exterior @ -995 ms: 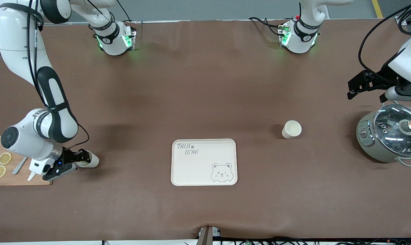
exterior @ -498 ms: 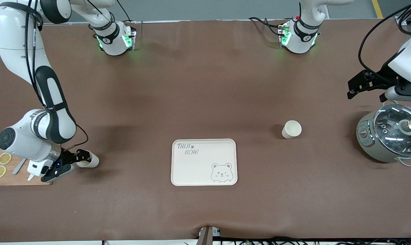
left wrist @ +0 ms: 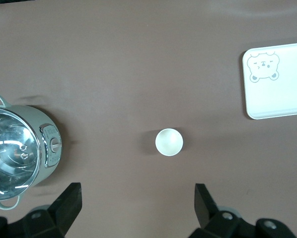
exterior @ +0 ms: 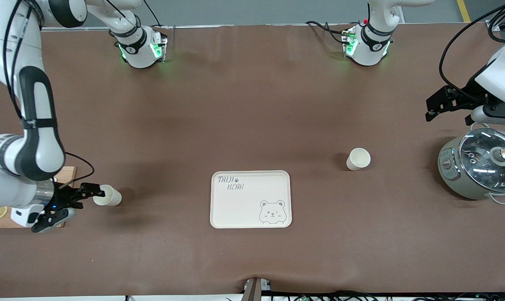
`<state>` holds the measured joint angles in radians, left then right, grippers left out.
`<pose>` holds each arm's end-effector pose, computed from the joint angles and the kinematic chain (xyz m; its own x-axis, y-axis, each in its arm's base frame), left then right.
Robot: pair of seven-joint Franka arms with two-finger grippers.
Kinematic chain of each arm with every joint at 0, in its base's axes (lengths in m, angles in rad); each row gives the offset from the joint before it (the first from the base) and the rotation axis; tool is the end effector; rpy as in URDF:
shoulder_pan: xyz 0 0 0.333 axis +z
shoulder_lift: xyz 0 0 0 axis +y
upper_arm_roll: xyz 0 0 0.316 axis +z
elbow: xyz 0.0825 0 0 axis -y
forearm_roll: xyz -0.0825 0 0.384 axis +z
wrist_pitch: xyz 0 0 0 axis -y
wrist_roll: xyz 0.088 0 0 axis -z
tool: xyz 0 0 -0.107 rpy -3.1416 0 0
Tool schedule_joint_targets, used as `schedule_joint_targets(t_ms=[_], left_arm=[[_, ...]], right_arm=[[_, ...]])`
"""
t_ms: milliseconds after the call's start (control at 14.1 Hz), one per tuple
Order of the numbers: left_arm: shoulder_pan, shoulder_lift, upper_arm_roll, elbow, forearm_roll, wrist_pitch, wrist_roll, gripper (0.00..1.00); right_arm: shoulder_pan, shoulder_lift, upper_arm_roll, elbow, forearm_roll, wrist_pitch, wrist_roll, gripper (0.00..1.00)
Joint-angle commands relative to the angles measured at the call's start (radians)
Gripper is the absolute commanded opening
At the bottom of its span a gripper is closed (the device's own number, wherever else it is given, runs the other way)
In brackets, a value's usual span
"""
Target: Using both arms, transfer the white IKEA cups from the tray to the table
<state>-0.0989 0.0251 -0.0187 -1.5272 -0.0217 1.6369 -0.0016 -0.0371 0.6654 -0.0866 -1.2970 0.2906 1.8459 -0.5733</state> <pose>0.5654 -0.0689 0.6373 0.9899 -0.1139 0.0845 -0.1161 -0.9930 0.0223 0.7211 -0.0526 0.3470 0.9330 0.3596 0.0145 0.3520 -0.9034 -0.2448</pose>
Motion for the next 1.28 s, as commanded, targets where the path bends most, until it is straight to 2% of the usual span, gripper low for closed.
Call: schedule_joint_targets(t_ms=[0, 142, 355, 640, 782, 1209], left_arm=[[-0.002, 0.006, 0.000, 0.018, -0.007, -0.019, 0.011, 1.00], [-0.001, 0.006, 0.000, 0.019, -0.007, -0.019, 0.012, 1.00], [-0.002, 0.006, 0.000, 0.018, -0.007, -0.020, 0.011, 1.00], [-0.002, 0.006, 0.000, 0.018, -0.006, -0.020, 0.009, 1.00], [-0.002, 0.006, 0.000, 0.018, -0.006, -0.020, 0.008, 1.00], [-0.002, 0.006, -0.026, 0.016, 0.023, -0.020, -0.003, 1.00]], right_arm=[[0.028, -0.108, 0.004, 0.044, -0.095, -0.141, 0.187, 1.00], [0.065, -0.244, 0.005, 0.033, -0.158, -0.245, 0.312, 1.00], [0.101, -0.383, 0.007, 0.016, -0.235, -0.373, 0.505, 1.00], [0.070, -0.570, 0.002, -0.125, -0.287, -0.372, 0.501, 1.00], [0.025, -0.584, 0.002, -0.130, -0.289, -0.375, 0.443, 1.00], [0.019, -0.578, 0.002, -0.128, -0.292, -0.366, 0.449, 1.00]])
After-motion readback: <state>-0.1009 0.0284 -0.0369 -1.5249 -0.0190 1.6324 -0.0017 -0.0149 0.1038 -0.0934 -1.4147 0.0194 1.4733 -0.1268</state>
